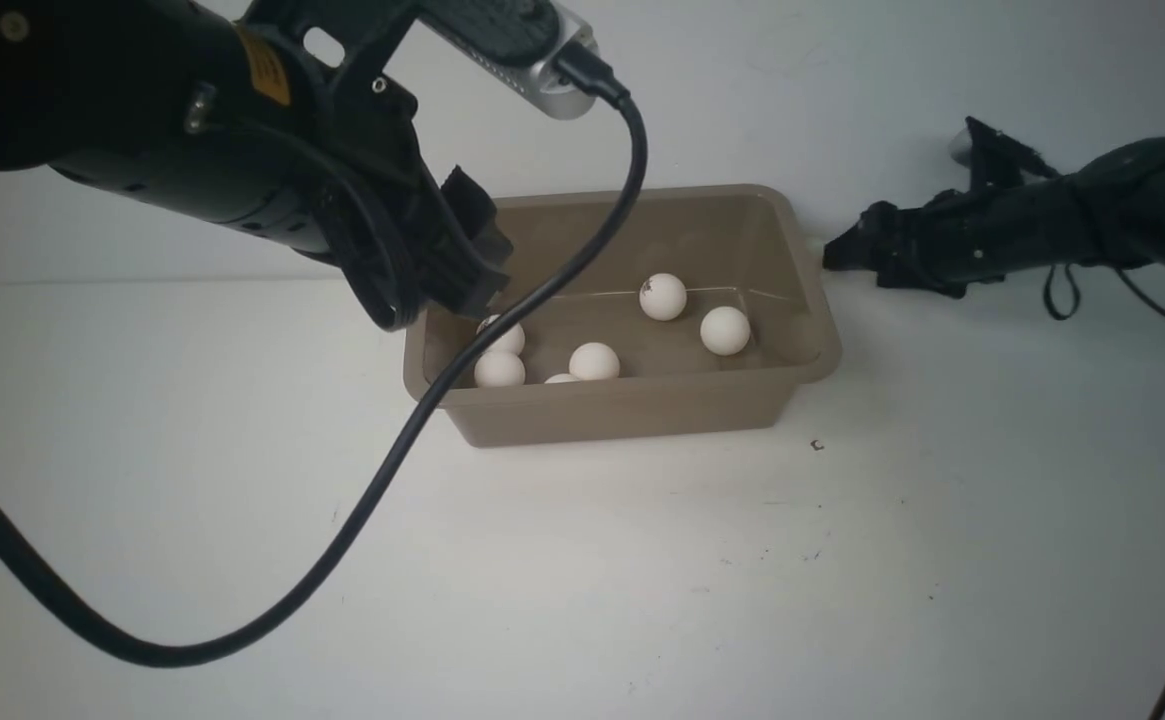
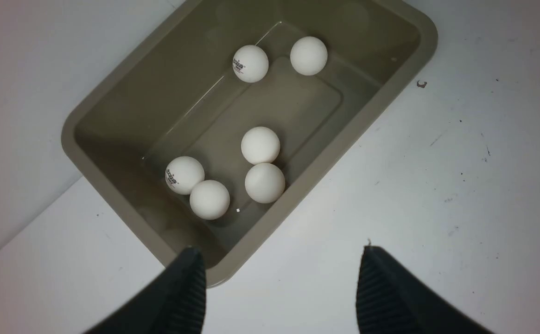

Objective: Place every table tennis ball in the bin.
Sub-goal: Use the right arm to clamp the table tennis ball closest to it

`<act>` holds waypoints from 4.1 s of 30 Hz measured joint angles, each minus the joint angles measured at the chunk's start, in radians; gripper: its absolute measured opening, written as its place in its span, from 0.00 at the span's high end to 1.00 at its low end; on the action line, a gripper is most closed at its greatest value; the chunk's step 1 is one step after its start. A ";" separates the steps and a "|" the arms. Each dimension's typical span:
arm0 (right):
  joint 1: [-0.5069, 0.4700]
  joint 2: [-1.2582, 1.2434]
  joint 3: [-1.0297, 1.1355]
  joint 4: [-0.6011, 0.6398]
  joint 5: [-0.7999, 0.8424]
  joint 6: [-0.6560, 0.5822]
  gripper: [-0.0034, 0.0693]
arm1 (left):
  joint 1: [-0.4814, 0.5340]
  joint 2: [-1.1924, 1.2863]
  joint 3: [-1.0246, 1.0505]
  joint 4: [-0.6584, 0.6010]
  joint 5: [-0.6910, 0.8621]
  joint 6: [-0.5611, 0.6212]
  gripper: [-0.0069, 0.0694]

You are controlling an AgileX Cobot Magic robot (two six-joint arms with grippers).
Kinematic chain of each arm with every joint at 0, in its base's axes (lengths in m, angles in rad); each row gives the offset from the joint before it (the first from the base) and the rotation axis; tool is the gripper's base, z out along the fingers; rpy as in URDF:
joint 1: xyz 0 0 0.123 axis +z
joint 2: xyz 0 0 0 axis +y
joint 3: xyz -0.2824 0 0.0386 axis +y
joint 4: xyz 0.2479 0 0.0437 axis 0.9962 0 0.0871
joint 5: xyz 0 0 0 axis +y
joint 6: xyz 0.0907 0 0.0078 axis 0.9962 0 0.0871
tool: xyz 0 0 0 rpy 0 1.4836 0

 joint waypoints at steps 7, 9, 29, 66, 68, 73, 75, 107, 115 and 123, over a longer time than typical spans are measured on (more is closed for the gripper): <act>-0.046 -0.015 0.000 -0.013 0.059 -0.020 0.25 | 0.000 0.000 0.000 0.000 -0.004 -0.001 0.39; -0.051 -0.031 0.000 -0.017 0.082 -0.033 0.26 | 0.000 0.000 0.000 0.000 -0.005 -0.001 0.39; -0.088 -0.371 0.000 -0.201 0.237 0.012 0.36 | 0.000 0.000 0.000 -0.001 -0.011 -0.004 0.39; -0.454 -0.633 0.000 0.440 0.193 -0.524 0.38 | 0.000 0.000 0.000 0.000 -0.051 -0.026 0.39; -0.489 -0.652 0.000 0.388 0.258 -0.508 0.38 | 0.000 0.000 0.000 0.000 -0.052 -0.024 0.39; -0.494 -0.668 0.008 0.137 0.381 -0.423 0.38 | 0.000 0.000 0.000 0.000 -0.060 -0.001 0.39; -0.451 -0.668 0.033 0.013 0.352 -0.404 0.38 | 0.000 0.000 0.000 0.000 -0.068 0.000 0.39; -0.024 -0.319 0.317 0.197 -0.177 -0.530 0.28 | 0.000 0.000 0.000 0.000 -0.003 0.011 0.39; 0.032 -0.290 0.317 0.259 -0.265 -0.522 0.28 | 0.000 0.000 0.000 0.000 -0.003 0.024 0.39; 0.081 -0.281 0.317 0.277 -0.347 -0.515 0.28 | 0.000 0.000 0.000 0.000 -0.003 0.034 0.39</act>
